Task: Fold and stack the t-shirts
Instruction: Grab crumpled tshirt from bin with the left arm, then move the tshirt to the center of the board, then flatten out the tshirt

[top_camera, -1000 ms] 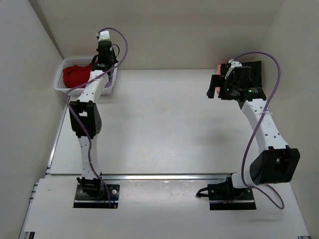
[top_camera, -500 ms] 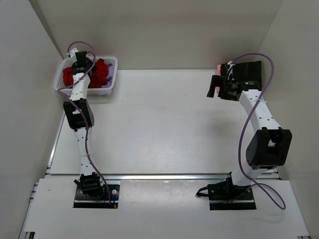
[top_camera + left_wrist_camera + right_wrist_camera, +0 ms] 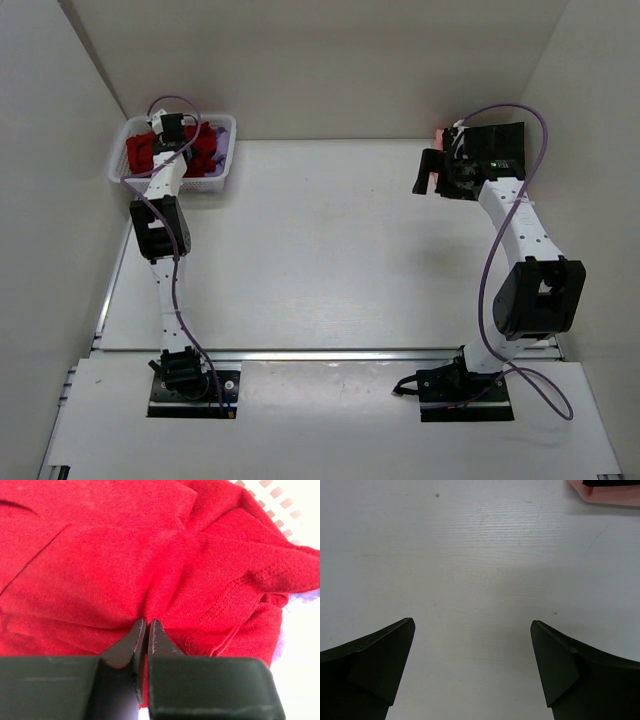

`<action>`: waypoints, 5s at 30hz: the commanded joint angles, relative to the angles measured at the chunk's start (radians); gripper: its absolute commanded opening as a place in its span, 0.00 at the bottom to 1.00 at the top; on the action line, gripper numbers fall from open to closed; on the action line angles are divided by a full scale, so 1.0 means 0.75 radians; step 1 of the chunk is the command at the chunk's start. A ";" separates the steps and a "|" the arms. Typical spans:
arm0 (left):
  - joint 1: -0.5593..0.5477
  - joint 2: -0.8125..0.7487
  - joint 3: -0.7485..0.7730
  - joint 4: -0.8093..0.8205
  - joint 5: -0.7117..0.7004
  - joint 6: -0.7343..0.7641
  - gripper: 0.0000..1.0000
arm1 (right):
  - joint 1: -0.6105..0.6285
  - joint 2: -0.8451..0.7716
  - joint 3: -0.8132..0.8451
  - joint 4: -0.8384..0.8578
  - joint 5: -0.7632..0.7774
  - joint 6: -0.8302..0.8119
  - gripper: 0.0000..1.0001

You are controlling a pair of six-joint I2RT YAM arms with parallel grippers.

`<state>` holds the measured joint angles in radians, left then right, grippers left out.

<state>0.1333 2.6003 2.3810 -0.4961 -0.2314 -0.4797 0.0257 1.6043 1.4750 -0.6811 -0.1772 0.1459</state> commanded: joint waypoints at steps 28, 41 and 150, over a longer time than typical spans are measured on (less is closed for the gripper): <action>-0.008 -0.964 -0.767 0.318 0.100 0.132 0.13 | 0.135 -0.431 -0.289 0.025 -0.036 0.055 0.99; -0.126 -1.317 -0.538 0.438 0.192 0.081 0.00 | 0.023 -0.525 -0.390 0.088 -0.071 0.059 0.99; -0.483 -2.352 -2.201 -0.101 0.196 0.016 0.06 | 1.076 -0.010 -0.680 0.513 0.009 0.280 0.73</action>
<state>-0.2398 0.8623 0.7410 -0.5797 -0.0788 -0.4561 0.8097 1.5574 0.9363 -0.4507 -0.1928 0.3344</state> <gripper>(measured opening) 0.133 0.713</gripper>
